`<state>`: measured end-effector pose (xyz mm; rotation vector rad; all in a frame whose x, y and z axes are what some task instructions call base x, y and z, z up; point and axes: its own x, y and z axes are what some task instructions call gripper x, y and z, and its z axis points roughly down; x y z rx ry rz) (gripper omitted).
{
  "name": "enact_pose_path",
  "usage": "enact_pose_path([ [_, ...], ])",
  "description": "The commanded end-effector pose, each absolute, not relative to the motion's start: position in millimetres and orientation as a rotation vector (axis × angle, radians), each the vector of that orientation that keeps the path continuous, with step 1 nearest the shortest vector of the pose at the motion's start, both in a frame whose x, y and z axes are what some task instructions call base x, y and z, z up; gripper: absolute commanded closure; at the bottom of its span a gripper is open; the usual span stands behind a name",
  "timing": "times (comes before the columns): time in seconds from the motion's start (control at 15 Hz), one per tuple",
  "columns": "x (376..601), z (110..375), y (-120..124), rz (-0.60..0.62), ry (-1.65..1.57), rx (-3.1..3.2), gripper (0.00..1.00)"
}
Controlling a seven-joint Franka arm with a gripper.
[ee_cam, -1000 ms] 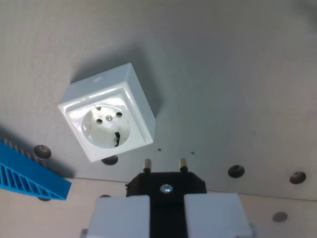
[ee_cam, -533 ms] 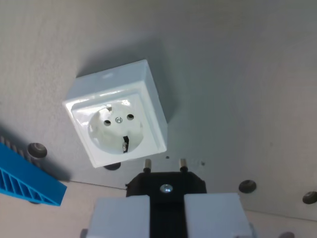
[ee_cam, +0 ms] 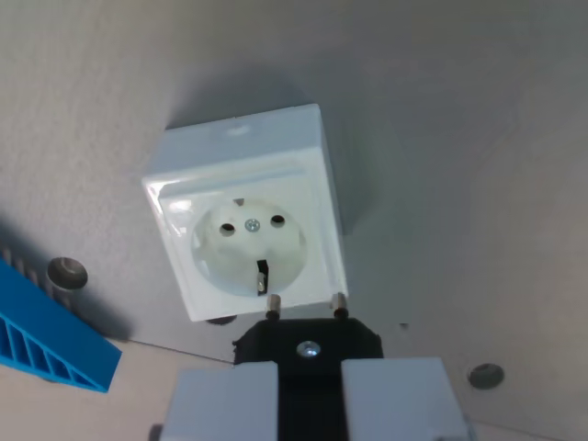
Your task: Move above the white socket
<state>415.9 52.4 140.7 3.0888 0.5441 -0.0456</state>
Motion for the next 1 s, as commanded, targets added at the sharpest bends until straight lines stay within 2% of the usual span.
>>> enact_pose_path([
  [0.07,410,130,55,0.119,0.732,3.029,1.0],
  [1.0,398,110,66,0.132,0.736,3.027,1.0],
])
